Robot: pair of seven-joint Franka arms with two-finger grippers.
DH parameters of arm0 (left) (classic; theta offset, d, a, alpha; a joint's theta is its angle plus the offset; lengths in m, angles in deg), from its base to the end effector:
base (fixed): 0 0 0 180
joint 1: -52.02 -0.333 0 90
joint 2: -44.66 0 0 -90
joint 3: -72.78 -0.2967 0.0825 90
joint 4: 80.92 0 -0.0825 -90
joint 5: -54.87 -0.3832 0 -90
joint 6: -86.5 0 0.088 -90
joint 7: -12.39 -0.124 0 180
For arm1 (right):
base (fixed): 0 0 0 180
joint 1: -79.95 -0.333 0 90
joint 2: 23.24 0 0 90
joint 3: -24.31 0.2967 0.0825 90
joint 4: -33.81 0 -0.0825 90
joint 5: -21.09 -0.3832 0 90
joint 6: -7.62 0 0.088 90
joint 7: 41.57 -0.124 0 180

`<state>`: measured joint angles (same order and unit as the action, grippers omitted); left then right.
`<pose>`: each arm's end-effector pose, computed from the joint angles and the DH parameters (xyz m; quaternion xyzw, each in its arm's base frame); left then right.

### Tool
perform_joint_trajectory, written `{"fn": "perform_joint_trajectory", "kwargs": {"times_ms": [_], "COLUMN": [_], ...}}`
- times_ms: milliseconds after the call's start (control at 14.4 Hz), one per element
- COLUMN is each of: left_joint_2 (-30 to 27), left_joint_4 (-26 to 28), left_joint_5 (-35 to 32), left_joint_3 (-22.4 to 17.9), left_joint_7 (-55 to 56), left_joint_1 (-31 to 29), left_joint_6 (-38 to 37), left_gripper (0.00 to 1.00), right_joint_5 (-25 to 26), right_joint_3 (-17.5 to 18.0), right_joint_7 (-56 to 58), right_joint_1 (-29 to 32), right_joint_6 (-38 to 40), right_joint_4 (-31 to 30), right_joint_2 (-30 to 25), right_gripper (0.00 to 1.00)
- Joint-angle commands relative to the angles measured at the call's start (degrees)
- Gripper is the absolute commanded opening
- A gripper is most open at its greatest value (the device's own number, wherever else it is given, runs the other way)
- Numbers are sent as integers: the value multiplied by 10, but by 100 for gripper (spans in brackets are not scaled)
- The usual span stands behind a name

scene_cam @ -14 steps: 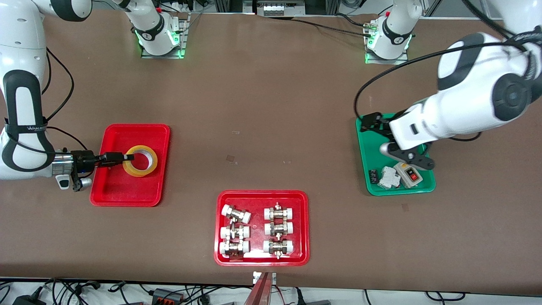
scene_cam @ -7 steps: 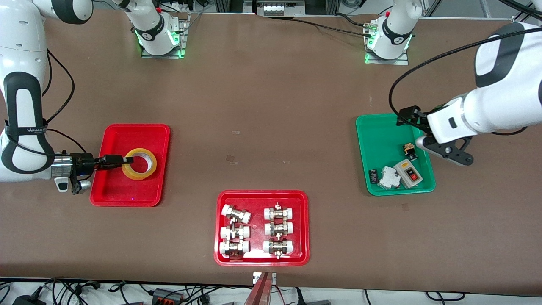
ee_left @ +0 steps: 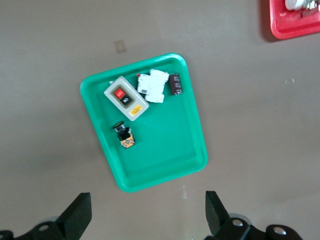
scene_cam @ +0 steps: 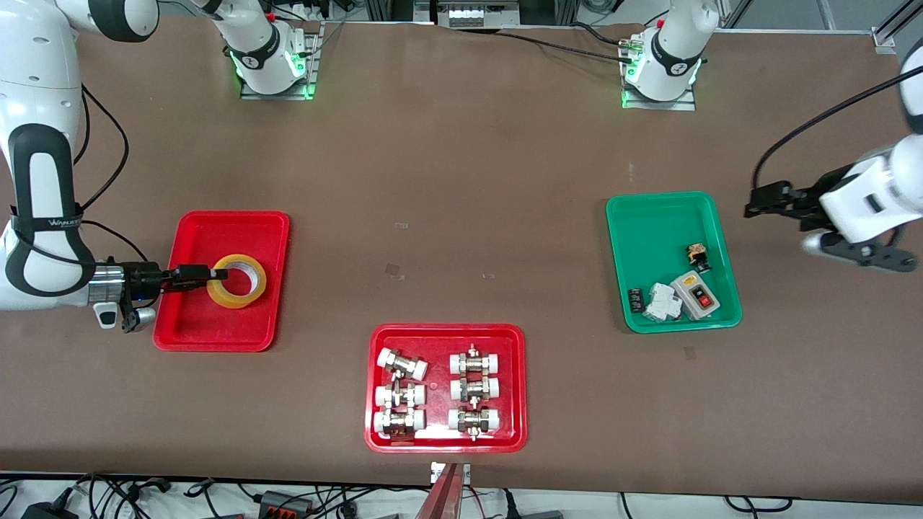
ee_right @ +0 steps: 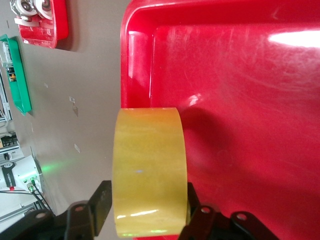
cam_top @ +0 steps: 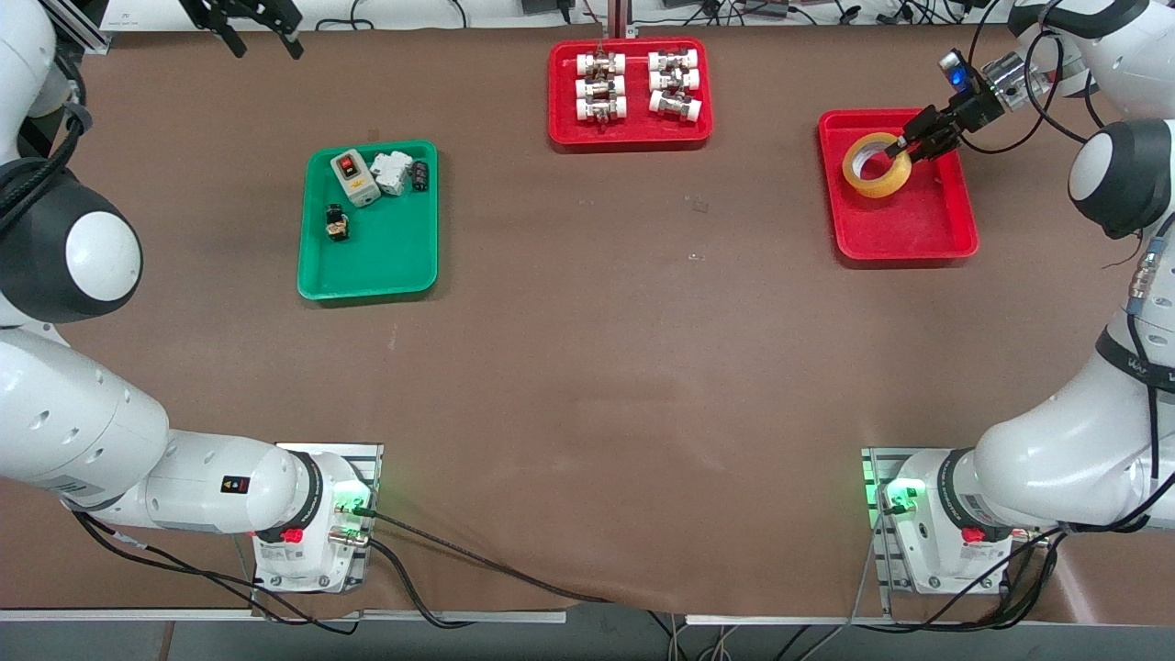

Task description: Left arm passes tape to right arm into tray

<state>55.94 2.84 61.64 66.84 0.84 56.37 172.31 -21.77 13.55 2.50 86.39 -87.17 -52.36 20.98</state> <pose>0.5951 -0.0038 0.5210 0.9919 -0.0862 -0.0737 0.0577 0.6273 -0.0984 0.1708 -0.9175 -0.0824 0.1007 0.3759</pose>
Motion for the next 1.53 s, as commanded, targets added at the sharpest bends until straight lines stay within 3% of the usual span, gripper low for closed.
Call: {"fn": "perform_joint_trajectory", "kwargs": {"times_ms": [0,208,417,625,973,1251,1459], "left_joint_2": [-24,-46,-128,-135,-134,-135,-137], "left_joint_4": [16,38,153,158,158,157,156], "left_joint_5": [-15,-12,-11,-12,-14,-14,-81], "left_joint_3": [1,1,20,48,48,46,62], "left_joint_7": [10,11,19,108,109,110,115], "left_joint_1": [8,3,-13,-29,-30,-30,-25], "left_joint_6": [-1,1,68,64,62,45,45], "left_gripper": [100,100,100,100,100,100,100], "right_joint_5": [9,46,102,142,247,331,360], "right_joint_3": [7,7,7,7,6,6,3], "right_joint_7": [10,15,15,15,5,-156,-308], "right_joint_1": [3,-8,-24,-45,-78,-102,-134], "right_joint_6": [-12,-34,-72,-97,-115,-74,-7], "right_joint_4": [11,11,11,11,11,12,20], "right_joint_2": [4,2,-6,-19,-85,-173,-228], "right_gripper": [100,100,100,100,100,100,100]}}
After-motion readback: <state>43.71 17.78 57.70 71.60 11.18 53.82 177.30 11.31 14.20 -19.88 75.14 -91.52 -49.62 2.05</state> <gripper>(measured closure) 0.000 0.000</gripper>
